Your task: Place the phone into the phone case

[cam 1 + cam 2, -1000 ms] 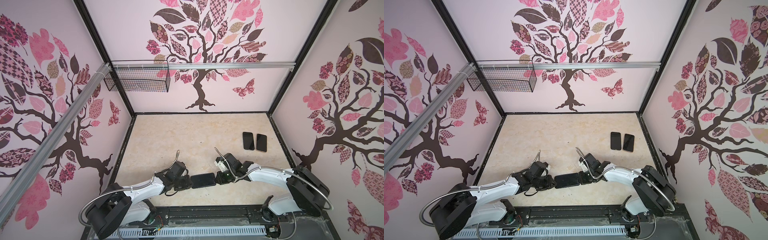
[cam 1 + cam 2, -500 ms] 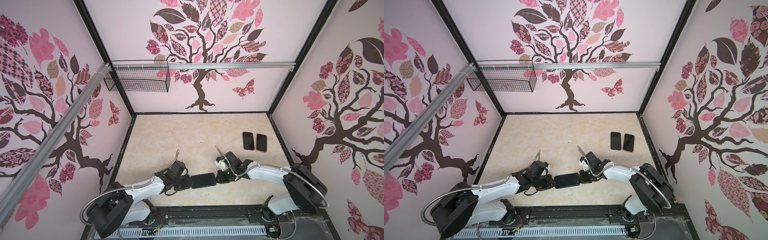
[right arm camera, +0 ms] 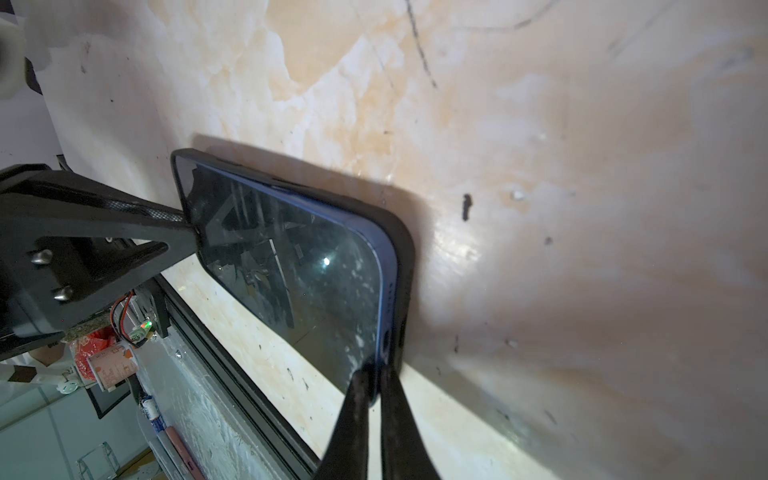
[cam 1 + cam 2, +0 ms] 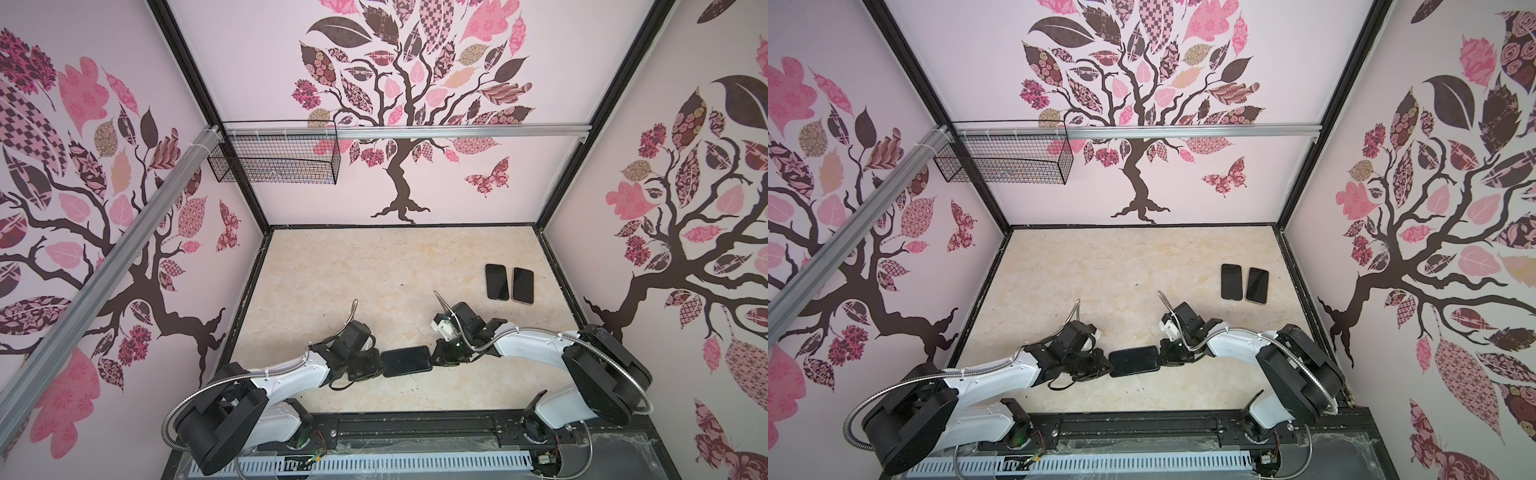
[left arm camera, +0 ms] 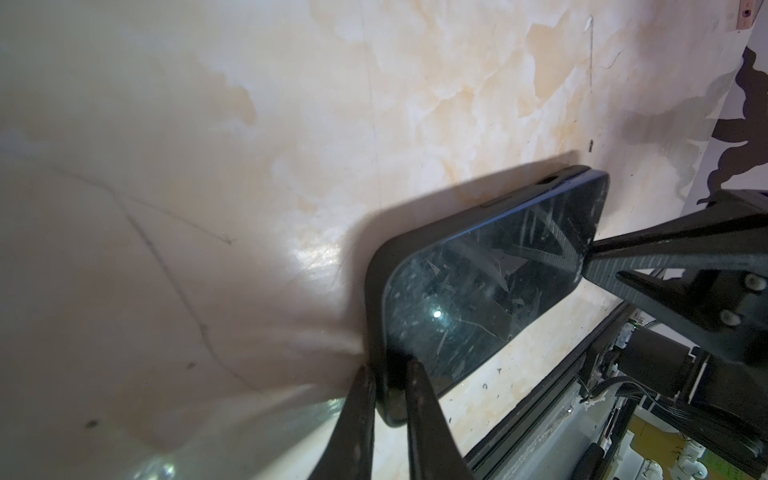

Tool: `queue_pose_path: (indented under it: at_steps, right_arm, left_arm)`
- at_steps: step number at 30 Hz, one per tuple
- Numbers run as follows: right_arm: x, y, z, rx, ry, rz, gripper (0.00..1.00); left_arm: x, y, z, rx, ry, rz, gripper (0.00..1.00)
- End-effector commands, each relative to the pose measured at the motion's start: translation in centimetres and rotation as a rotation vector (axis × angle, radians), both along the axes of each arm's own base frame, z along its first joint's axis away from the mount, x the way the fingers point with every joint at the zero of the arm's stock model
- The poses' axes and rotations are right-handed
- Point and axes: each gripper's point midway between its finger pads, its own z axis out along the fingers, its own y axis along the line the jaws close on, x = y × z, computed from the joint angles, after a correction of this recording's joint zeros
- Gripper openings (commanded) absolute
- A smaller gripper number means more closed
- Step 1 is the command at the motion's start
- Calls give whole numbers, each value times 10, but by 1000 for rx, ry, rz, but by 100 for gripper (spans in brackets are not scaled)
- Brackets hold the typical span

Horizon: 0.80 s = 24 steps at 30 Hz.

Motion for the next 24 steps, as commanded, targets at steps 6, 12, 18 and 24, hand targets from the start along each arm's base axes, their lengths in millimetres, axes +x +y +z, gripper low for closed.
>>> queue_pose_path:
  at_steps: [6, 12, 18, 24]
  right_arm:
    - [-21, 29, -14, 103, 42, 107, 10]
    - [-26, 36, -23, 98, 56, 124, 10]
    - [-30, 38, -35, 79, 67, 123, 9]
    - [-33, 39, -51, 26, 65, 126, 8]
  left_arm:
    - [9, -18, -2, -46, -36, -24, 15]
    - [9, -18, -4, -44, -28, -24, 15]
    - [9, -19, -4, -46, -27, -24, 15]
    - [8, -19, -5, -46, -25, -25, 15]
